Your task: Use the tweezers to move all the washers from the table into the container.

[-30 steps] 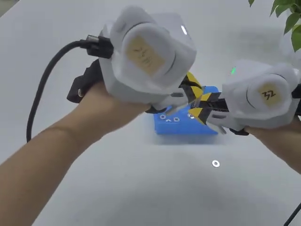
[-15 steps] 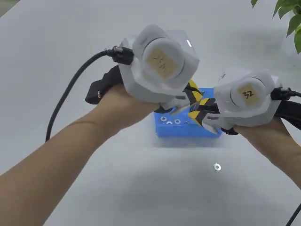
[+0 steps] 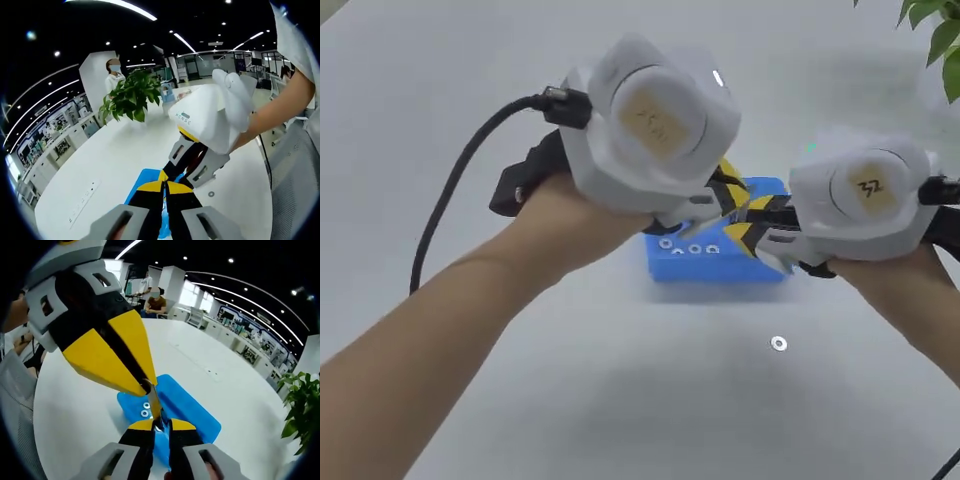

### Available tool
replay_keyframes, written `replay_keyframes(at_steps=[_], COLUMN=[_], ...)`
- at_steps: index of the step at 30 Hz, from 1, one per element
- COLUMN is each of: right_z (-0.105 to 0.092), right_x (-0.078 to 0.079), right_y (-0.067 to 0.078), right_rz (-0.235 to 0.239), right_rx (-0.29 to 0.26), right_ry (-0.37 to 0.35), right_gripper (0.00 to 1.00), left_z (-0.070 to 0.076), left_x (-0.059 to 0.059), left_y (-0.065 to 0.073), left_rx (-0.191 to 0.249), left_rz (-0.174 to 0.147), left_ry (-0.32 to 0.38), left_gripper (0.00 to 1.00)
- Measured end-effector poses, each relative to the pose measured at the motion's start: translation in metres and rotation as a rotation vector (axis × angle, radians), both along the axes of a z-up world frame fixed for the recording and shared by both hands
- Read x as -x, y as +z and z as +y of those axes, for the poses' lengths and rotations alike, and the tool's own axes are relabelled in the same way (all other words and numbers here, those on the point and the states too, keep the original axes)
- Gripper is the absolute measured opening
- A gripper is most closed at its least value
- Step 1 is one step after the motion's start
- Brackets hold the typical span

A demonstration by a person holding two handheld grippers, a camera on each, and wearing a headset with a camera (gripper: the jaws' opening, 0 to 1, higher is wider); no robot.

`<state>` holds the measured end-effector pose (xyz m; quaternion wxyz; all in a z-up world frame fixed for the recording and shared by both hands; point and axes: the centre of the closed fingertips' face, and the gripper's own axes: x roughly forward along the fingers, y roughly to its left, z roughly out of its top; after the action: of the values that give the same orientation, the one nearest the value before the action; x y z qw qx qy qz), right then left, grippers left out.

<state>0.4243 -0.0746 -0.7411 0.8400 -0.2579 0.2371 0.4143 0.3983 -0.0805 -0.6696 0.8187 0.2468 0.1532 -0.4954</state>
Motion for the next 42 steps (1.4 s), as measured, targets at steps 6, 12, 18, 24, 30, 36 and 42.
replay_keyframes(at_steps=[6, 12, 18, 24, 30, 36, 42], right_z=[-0.007, -0.017, -0.027, -0.032, -0.035, -0.035, -0.035], right_x=[0.023, 0.049, 0.065, 0.073, 0.076, 0.075, 0.076], right_y=[0.018, 0.019, 0.005, -0.018, -0.036, -0.045, -0.040], right_rz=[-0.030, -0.020, 0.035, 0.094, 0.139, 0.153, 0.161], right_rx=[-0.015, -0.011, -0.025, -0.021, -0.008, 0.000, -0.004], right_ry=[0.000, -0.015, -0.053, -0.061, -0.060, -0.060, -0.063], right_gripper=[0.07, 0.07, 0.06, 0.06, 0.06, 0.06, 0.06], left_z=[-0.008, -0.023, -0.033, -0.040, -0.042, -0.046, -0.044], left_x=[0.022, 0.044, 0.059, 0.067, 0.067, 0.066, 0.065], left_y=[0.013, 0.009, -0.005, -0.029, -0.044, -0.050, -0.049], left_rx=[0.018, 0.010, 0.013, 0.011, 0.010, 0.016, 0.012], left_rz=[-0.017, -0.004, 0.041, 0.098, 0.142, 0.139, 0.155], left_ry=[-0.031, -0.069, -0.102, -0.110, -0.106, -0.115, -0.107], left_gripper=[0.00, 0.00, 0.00, 0.00, 0.00, 0.00, 0.00])
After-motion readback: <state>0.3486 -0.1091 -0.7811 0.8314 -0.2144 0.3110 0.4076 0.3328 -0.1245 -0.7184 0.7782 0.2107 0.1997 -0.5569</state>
